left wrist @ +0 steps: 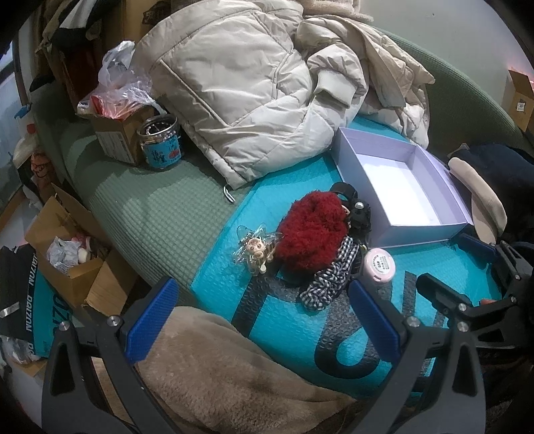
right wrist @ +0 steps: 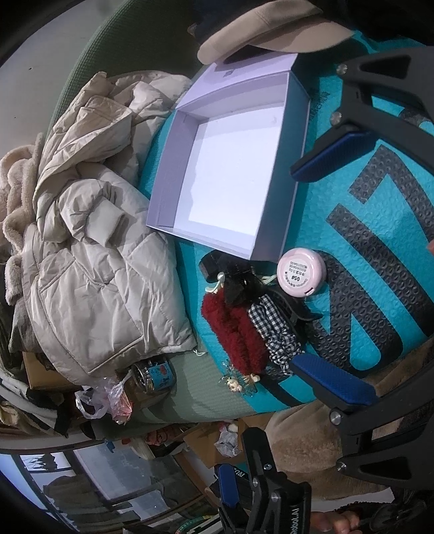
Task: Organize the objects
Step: 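Move the right tool toward the pink compact while the left tool approaches the clear star clip, then grasp the pink round compact with the right tool while the left tool grasps the clear star clip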
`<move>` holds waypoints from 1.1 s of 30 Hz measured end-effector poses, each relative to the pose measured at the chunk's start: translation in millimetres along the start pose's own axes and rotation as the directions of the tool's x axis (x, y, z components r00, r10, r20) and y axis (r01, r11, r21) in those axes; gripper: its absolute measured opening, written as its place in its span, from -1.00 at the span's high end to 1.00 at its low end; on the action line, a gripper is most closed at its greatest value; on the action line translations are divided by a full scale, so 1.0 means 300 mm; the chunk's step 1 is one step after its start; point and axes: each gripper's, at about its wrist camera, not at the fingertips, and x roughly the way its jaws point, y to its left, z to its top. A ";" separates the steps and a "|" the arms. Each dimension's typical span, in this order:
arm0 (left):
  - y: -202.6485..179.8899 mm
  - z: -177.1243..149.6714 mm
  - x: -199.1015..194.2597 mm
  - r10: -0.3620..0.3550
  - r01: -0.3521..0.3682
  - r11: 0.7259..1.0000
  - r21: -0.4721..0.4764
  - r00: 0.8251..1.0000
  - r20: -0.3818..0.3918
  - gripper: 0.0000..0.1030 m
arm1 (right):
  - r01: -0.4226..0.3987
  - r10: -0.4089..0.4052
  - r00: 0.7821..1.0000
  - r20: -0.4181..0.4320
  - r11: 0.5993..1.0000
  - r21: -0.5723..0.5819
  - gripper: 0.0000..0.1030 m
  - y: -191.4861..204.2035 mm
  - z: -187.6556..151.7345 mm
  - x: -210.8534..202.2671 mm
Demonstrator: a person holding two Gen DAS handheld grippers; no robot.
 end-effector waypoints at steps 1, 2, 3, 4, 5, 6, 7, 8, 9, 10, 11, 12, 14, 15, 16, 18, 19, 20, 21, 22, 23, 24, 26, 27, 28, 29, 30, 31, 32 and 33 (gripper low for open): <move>0.004 0.001 0.009 0.003 -0.003 1.000 -0.001 1.000 -0.004 -0.98 | -0.002 0.002 1.000 -0.002 1.000 0.001 -0.99 -0.002 -0.002 0.006; 0.009 -0.001 0.011 0.003 -0.003 1.000 -0.004 1.000 -0.005 -0.98 | -0.006 0.006 1.000 -0.005 1.000 0.002 -0.99 -0.004 -0.005 0.013; 0.016 0.001 0.017 -0.001 0.001 1.000 -0.010 1.000 -0.005 -0.98 | -0.007 0.007 1.000 -0.005 1.000 0.003 -0.99 -0.007 -0.007 0.018; 0.022 0.001 0.020 -0.005 0.005 1.000 -0.014 1.000 -0.004 -0.98 | -0.009 0.009 1.000 -0.005 1.000 0.004 -0.99 -0.009 -0.008 0.023; 0.026 0.002 0.024 -0.010 0.010 1.000 -0.019 1.000 -0.002 -0.98 | -0.011 0.012 1.000 -0.006 1.000 0.005 -0.99 -0.012 -0.010 0.028; 0.030 0.004 0.031 -0.014 0.014 1.000 -0.023 1.000 -0.001 -0.98 | -0.014 0.014 1.000 -0.008 1.000 0.007 -0.99 -0.015 -0.012 0.034; 0.034 0.004 0.034 -0.017 0.016 1.000 -0.025 1.000 -0.003 -0.98 | -0.018 0.018 1.000 -0.009 1.000 0.009 -0.99 -0.017 -0.013 0.041; 0.037 0.007 0.044 -0.019 0.019 0.999 -0.029 1.000 -0.004 -0.98 | -0.021 0.021 1.000 -0.010 1.000 0.012 -0.99 -0.020 -0.015 0.046; 0.039 0.007 0.049 -0.022 0.022 0.999 -0.031 1.000 -0.005 -0.97 | -0.026 0.026 1.000 -0.013 1.000 0.015 -0.99 -0.022 -0.015 0.053; 0.040 0.008 0.056 -0.027 0.027 0.999 -0.032 1.000 -0.007 -0.97 | -0.029 0.029 0.999 -0.015 0.999 0.017 -0.99 -0.022 -0.015 0.059; 0.041 0.009 0.061 -0.030 0.030 0.999 -0.033 1.000 -0.009 -0.96 | -0.031 0.031 0.999 -0.017 0.999 0.017 -0.99 -0.023 -0.016 0.064; 0.043 0.010 0.068 -0.031 0.031 0.999 -0.034 0.999 -0.012 -0.95 | -0.033 0.034 0.999 -0.020 0.999 0.017 -0.99 -0.023 -0.016 0.072; 0.043 0.013 0.083 -0.035 0.035 0.999 -0.028 0.999 -0.019 -0.92 | -0.037 0.038 0.999 -0.025 0.999 0.016 -0.99 -0.022 -0.016 0.083; 0.041 0.011 0.086 -0.034 0.033 0.999 -0.025 0.999 -0.020 -0.90 | -0.041 0.041 0.999 -0.030 0.999 0.016 -0.99 -0.022 -0.017 0.092; 0.040 0.013 0.094 -0.030 0.030 0.999 -0.020 0.999 -0.022 -0.90 | -0.043 0.044 0.998 -0.033 0.999 0.017 -0.99 -0.022 -0.017 0.098; 0.043 0.018 0.111 -0.028 0.027 0.999 -0.019 0.999 -0.028 -0.87 | -0.049 0.049 0.998 -0.041 0.999 0.021 -0.99 -0.025 -0.017 0.113; 0.046 0.021 0.119 -0.032 0.031 0.999 -0.022 0.999 -0.032 -0.86 | -0.050 0.051 0.998 -0.045 0.998 0.023 -0.99 -0.027 -0.018 0.119; 0.051 0.023 0.132 -0.040 0.039 0.999 -0.027 0.998 -0.038 -0.83 | -0.053 0.054 0.997 -0.048 0.998 0.027 -0.99 -0.030 -0.020 0.125; 0.054 0.024 0.140 -0.042 0.040 0.999 -0.029 0.998 -0.042 -0.80 | -0.054 0.056 0.997 -0.053 0.998 0.030 -0.98 -0.033 -0.021 0.133; 0.056 0.026 0.148 -0.044 0.042 0.999 -0.032 0.998 -0.048 -0.79 | -0.056 0.058 0.997 -0.059 0.998 0.034 -0.98 -0.036 -0.022 0.141; 0.059 0.027 0.160 -0.046 0.044 0.998 -0.034 0.997 -0.055 -0.76 | -0.058 0.060 0.996 -0.063 0.998 0.035 -0.97 -0.038 -0.021 0.148; 0.062 0.029 0.175 -0.051 0.049 0.998 -0.038 0.997 -0.063 -0.72 | -0.060 0.062 0.996 -0.067 0.998 0.037 -0.96 -0.039 -0.021 0.156; 0.068 0.033 0.194 -0.058 0.055 0.998 -0.042 0.996 -0.073 -0.69 | -0.061 0.063 0.995 -0.074 0.997 0.038 -0.95 -0.041 -0.019 0.168; 0.071 0.035 0.206 -0.061 0.058 0.997 -0.044 0.995 -0.078 -0.68 | -0.060 0.063 0.995 -0.079 0.997 0.038 -0.95 -0.041 -0.018 0.176; 0.073 0.036 0.215 -0.063 0.060 0.997 -0.044 0.995 -0.082 -0.67 | -0.059 0.062 0.995 -0.083 0.998 0.036 -0.95 -0.042 -0.017 0.184; 0.074 0.038 0.224 -0.065 0.061 0.997 -0.045 0.994 -0.085 -0.64 | -0.060 0.062 0.995 -0.084 0.998 0.034 -0.95 -0.041 -0.016 0.190; 0.076 0.041 0.232 -0.067 0.063 0.997 -0.045 0.994 -0.087 -0.61 | -0.061 0.063 0.994 -0.086 0.998 0.031 -0.95 -0.040 -0.014 0.198; 0.078 0.043 0.239 -0.069 0.066 0.997 -0.045 0.994 -0.088 -0.60 | -0.062 0.064 0.994 -0.088 0.998 0.029 -0.95 -0.039 -0.012 0.203; 0.081 0.046 0.247 -0.071 0.067 0.997 -0.046 0.993 -0.090 -0.56 | -0.063 0.065 0.994 -0.090 0.998 0.027 -0.95 -0.037 -0.011 0.209; 0.085 0.049 0.260 -0.069 0.065 0.997 -0.048 0.993 -0.097 -0.53 | -0.065 0.067 0.993 -0.094 0.998 0.024 -0.95 -0.036 -0.010 0.217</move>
